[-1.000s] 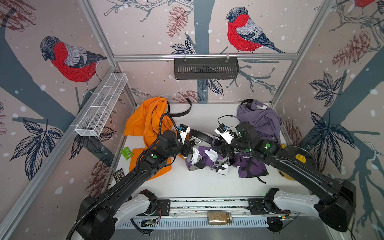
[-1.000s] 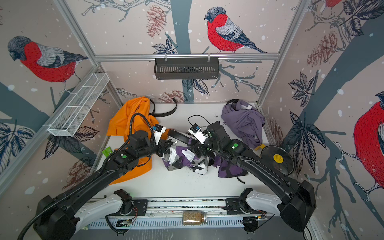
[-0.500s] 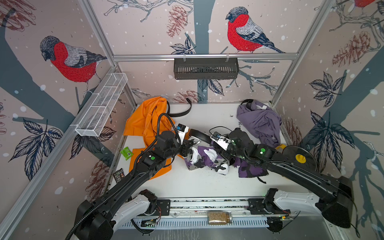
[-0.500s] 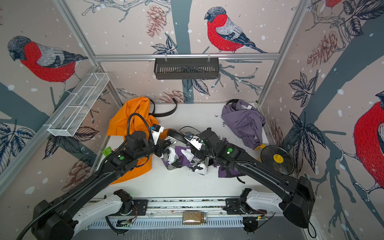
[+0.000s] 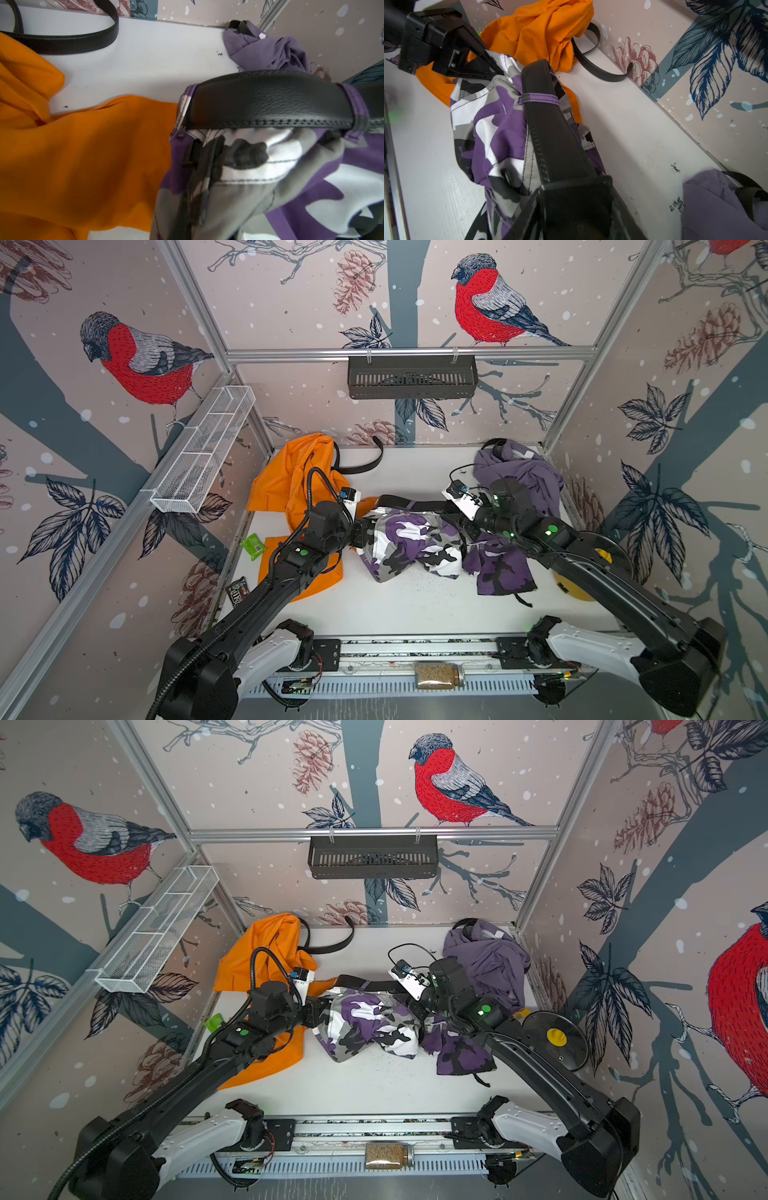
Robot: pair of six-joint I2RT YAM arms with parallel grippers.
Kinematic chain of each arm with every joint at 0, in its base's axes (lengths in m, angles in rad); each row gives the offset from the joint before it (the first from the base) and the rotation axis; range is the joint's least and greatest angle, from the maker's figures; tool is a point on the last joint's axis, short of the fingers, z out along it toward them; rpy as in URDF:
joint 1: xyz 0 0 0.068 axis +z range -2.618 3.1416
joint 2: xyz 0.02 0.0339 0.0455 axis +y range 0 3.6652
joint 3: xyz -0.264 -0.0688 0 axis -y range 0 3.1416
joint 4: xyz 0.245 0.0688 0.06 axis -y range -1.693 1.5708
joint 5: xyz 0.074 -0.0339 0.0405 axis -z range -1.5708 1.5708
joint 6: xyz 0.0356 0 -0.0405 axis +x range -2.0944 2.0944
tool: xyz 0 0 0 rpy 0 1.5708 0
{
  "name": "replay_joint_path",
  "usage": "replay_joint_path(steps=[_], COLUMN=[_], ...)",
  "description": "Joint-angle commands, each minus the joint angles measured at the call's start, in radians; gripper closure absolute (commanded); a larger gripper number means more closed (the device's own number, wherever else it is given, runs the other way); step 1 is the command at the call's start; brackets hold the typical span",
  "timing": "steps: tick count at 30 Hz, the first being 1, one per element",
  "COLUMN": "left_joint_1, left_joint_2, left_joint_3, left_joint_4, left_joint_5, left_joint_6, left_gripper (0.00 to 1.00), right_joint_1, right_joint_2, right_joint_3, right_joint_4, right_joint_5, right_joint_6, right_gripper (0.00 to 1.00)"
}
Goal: Remove the belt from the trousers
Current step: Adjust the trousers at the center of the board.
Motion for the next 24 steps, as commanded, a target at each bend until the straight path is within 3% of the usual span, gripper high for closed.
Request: replay_joint_path(steps=[1, 2, 4, 5, 7, 12, 19, 24], left_joint_1=[0.052, 0.052, 0.052, 0.042, -0.016, -0.216, -0.451, -0.502], left_joint_2=[0.001, 0.009, 0.019, 0.014, -0.037, -0.142, 0.037, 0.14], left_joint_3=[-0.014, -0.002, 0.051, 0.082, 0.137, 0.235, 0.367, 0.361], left_joint_4=[-0.13, -0.138, -0.178, -0.194, -0.213, -0.121, 0.008, 0.166], left_joint_5=[-0.287, -0.274, -0.193, -0.167, -0.227, -0.344, -0.292, -0.353], left_joint_6=[-0.07, -0.061, -0.023, -0.013, 0.007, 0.133, 0.348, 0.417], left_gripper=[1.0, 0.92, 0.4, 0.2, 0.01, 0.01, 0.0, 0.01], right_joint_1=[-0.04, -0.04, -0.039, -0.037, -0.032, -0.017, 0.002, 0.026], right_joint_2=[-0.029, -0.031, -0.023, -0.015, -0.001, 0.04, 0.061, 0.056], right_joint_3=[0.016, 0.021, 0.04, 0.055, 0.085, 0.174, 0.233, 0.237], right_joint_4=[-0.068, -0.067, -0.065, -0.065, -0.063, -0.091, -0.11, -0.111], right_joint_5=[0.089, 0.073, 0.02, -0.005, -0.029, -0.087, -0.112, -0.123], right_joint_6=[0.011, 0.016, 0.028, 0.032, 0.038, 0.035, 0.038, 0.053], right_gripper=[0.98, 0.98, 0.98, 0.98, 0.98, 0.98, 0.98, 0.98])
